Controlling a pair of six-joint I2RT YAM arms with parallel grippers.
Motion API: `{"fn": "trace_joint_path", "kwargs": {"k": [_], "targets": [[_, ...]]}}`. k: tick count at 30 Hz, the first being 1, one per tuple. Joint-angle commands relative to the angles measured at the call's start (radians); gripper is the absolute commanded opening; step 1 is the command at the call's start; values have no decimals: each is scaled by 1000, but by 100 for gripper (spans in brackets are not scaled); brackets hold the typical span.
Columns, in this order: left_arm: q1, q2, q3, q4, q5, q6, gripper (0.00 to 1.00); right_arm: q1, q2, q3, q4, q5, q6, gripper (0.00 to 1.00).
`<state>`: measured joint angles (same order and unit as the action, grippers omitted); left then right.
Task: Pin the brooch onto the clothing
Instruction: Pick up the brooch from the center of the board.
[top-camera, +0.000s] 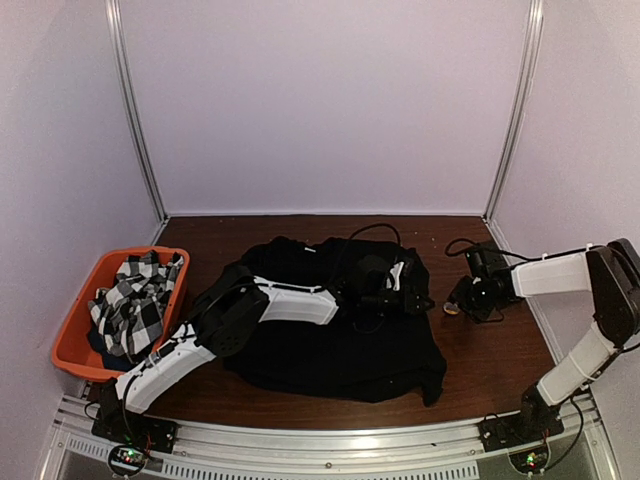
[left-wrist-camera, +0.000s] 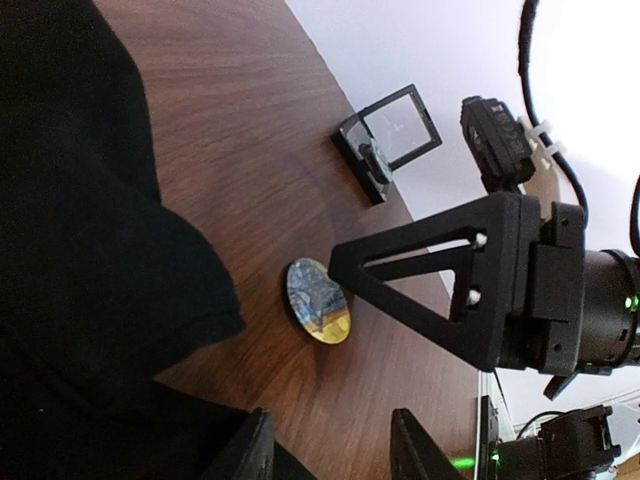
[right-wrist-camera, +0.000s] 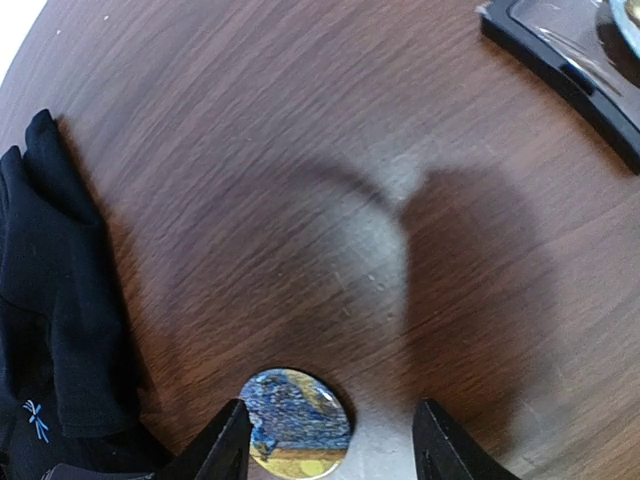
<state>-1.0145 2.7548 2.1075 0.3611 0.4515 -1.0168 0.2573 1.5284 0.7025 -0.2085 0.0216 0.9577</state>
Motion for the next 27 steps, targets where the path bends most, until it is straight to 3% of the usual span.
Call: {"fn": "trace_joint_path", "kwargs": {"k": [1,11,27], "targets": [[5,-73,-4,-94,-69,11,39,-4,44,3,71,-81,10,57],[5,-86,29,-291,-141,23,44,-2,151,35,64,-123,-12,56],[10,-174,-92,-243,-146,39,47,48,66,43,-185,113,-135,62]]}}
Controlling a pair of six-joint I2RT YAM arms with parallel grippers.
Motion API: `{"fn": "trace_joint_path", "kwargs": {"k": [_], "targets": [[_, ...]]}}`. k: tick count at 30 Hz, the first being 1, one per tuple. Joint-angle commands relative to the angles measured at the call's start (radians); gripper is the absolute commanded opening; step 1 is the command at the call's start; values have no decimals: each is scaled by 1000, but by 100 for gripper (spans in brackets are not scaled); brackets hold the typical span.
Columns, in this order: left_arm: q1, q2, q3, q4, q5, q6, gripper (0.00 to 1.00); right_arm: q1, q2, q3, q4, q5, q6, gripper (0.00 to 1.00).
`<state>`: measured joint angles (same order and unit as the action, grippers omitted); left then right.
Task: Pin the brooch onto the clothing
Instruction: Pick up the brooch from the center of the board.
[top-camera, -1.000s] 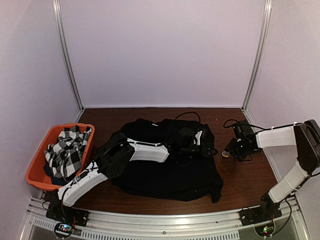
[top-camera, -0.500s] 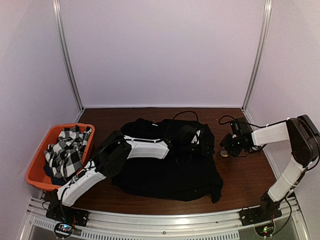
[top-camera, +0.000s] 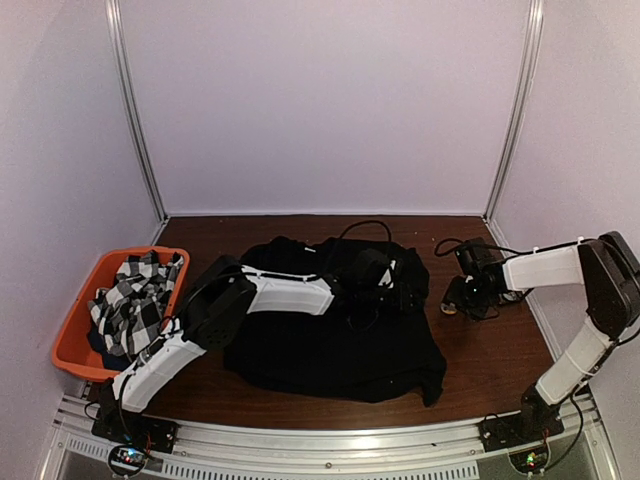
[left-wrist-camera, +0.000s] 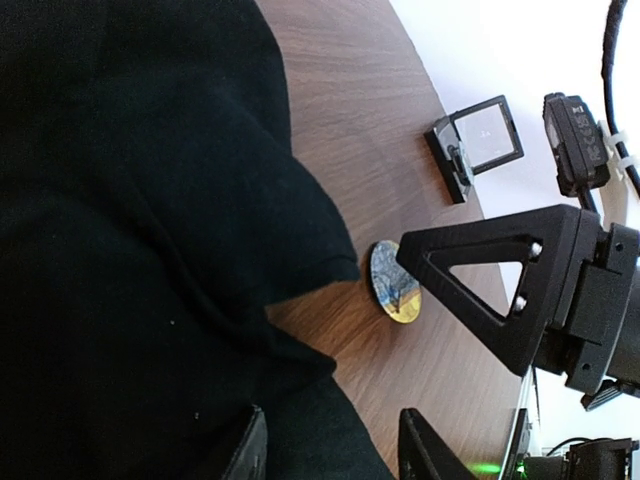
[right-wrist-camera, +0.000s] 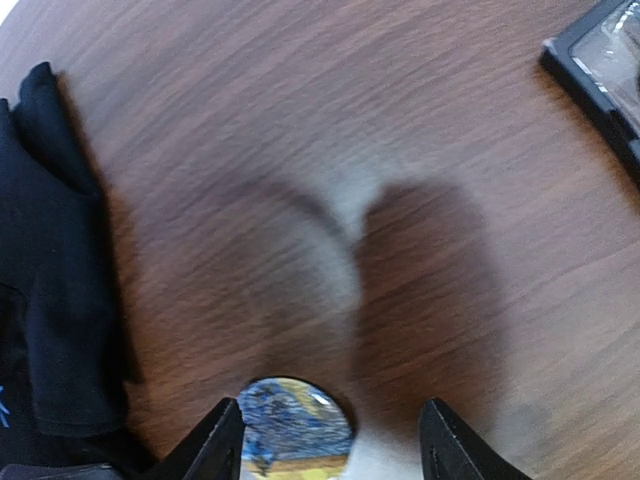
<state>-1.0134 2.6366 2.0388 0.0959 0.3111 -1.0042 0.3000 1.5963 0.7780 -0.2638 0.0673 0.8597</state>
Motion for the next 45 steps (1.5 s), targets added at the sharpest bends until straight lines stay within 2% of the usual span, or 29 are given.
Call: {"fn": "trace_joint_path", "kwargs": {"k": [1,10,25,32,45], "targets": [[8,-62,-27,22,-7,33,48,7,2,-34,-130,69,-42,62],[13,-127,-104,19,-38,73,61,39,60,24,-147,86,-58,64],[16,-200,-164,13,-55,142,65,49,74,6,15,-55,-68,66],[24,-216,-193,14,-51,143,65,85,123,103,-147,41,-94,66],[30,-249,-252,36,-49,142,65,124,131,83,-186,91,-64,63]]}}
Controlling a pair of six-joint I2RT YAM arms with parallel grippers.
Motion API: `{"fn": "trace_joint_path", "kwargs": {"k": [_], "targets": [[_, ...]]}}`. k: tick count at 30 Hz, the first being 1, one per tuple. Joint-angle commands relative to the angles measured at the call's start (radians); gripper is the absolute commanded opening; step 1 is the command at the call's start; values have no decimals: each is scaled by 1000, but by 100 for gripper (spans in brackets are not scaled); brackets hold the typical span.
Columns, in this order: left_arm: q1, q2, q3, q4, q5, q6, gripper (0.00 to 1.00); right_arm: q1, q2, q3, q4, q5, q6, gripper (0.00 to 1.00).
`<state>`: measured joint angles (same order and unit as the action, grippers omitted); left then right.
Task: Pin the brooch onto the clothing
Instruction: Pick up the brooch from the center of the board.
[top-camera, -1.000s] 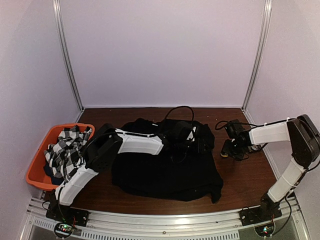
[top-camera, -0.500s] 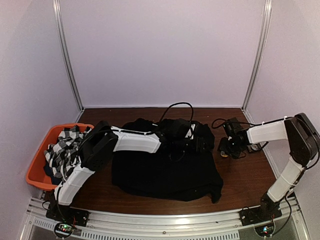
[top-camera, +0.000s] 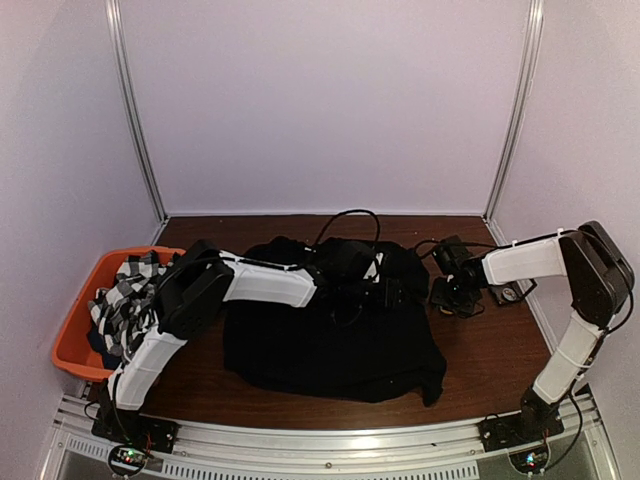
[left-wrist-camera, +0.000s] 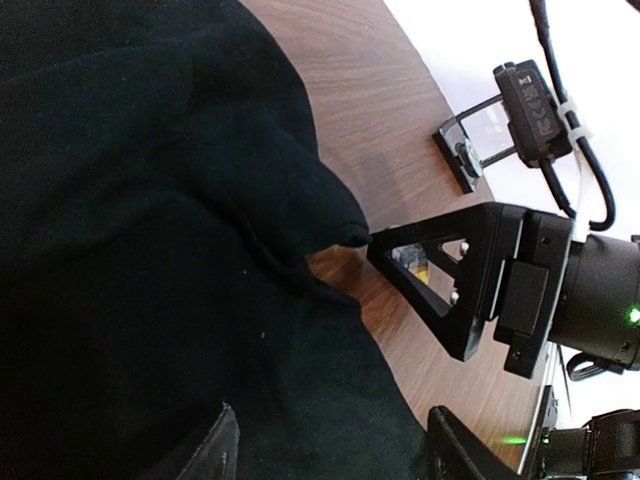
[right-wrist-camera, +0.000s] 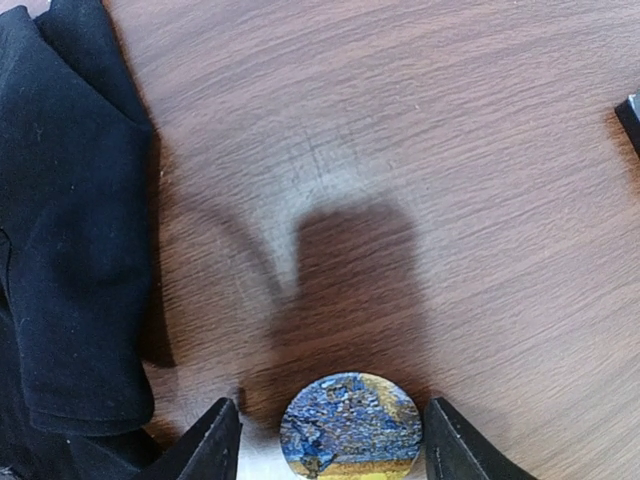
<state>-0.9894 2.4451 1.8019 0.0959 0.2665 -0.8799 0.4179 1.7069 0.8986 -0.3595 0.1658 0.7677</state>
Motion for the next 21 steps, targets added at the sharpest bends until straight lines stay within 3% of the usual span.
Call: {"fn": "trace_joint_path", "kwargs": {"k": [1,13,21], "targets": [[6,-59,-19,38,-5,18,65,7,18,-40,-91,-5,31,63],[7,-73,-58,68,-4,13,66,12,15,-51,-86,13,84,55],[10,-88,-86,84,-6,8,66,29,64,-24,-114,1,85,56]]}}
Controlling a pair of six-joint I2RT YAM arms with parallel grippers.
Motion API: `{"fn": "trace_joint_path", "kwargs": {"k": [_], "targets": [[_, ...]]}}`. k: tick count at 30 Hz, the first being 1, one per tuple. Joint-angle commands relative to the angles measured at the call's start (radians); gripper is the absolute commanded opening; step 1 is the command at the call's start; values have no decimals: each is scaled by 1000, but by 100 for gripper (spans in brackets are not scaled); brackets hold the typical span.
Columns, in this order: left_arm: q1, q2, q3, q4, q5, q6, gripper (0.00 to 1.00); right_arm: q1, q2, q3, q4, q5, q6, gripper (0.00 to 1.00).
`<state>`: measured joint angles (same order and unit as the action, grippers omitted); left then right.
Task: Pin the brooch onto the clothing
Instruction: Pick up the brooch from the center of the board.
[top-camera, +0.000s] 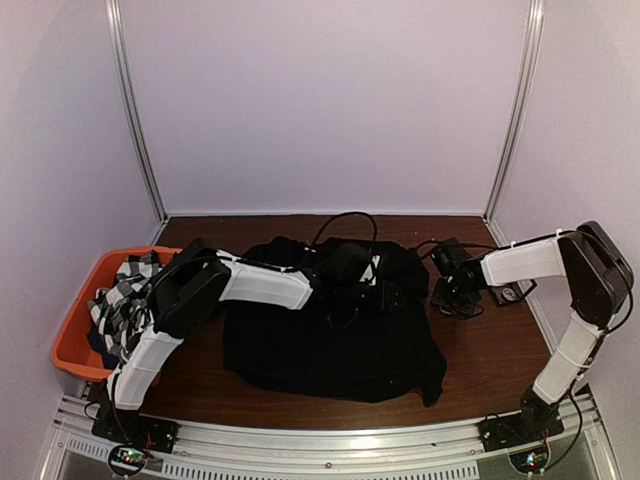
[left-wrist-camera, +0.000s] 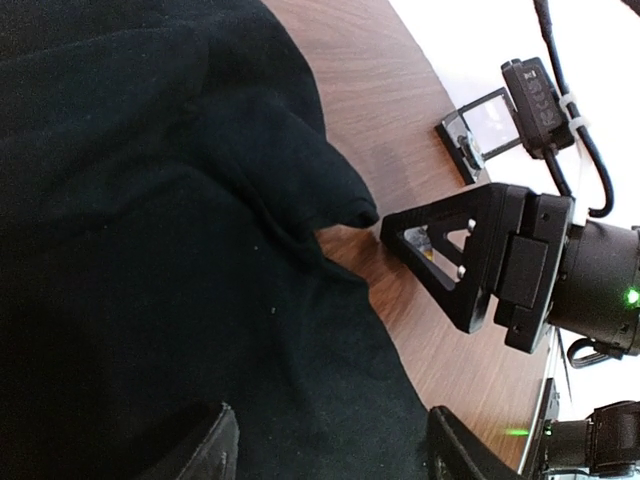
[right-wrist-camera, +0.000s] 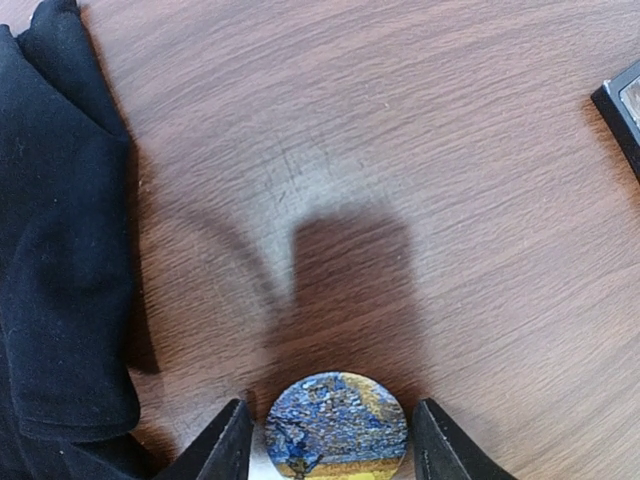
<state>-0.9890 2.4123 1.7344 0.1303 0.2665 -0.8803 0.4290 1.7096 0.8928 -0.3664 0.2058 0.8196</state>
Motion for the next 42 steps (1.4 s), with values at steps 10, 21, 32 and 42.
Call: {"fn": "trace_joint_path", "kwargs": {"k": [10,21,32,42], "targets": [[18,-79,-58,74,-13,2,66,36,92,-31,-94,-37,69,55],[27,-113,-102,94,-19,2,66,36,83,-55,-62,-36,89,41],[36,-141,-102,74,-32,13,66,49,-19,-20,-101,7,73,41],[99,-294,-198,-11,-117,86,74,146,-169,114,-236,66,61,41]]}}
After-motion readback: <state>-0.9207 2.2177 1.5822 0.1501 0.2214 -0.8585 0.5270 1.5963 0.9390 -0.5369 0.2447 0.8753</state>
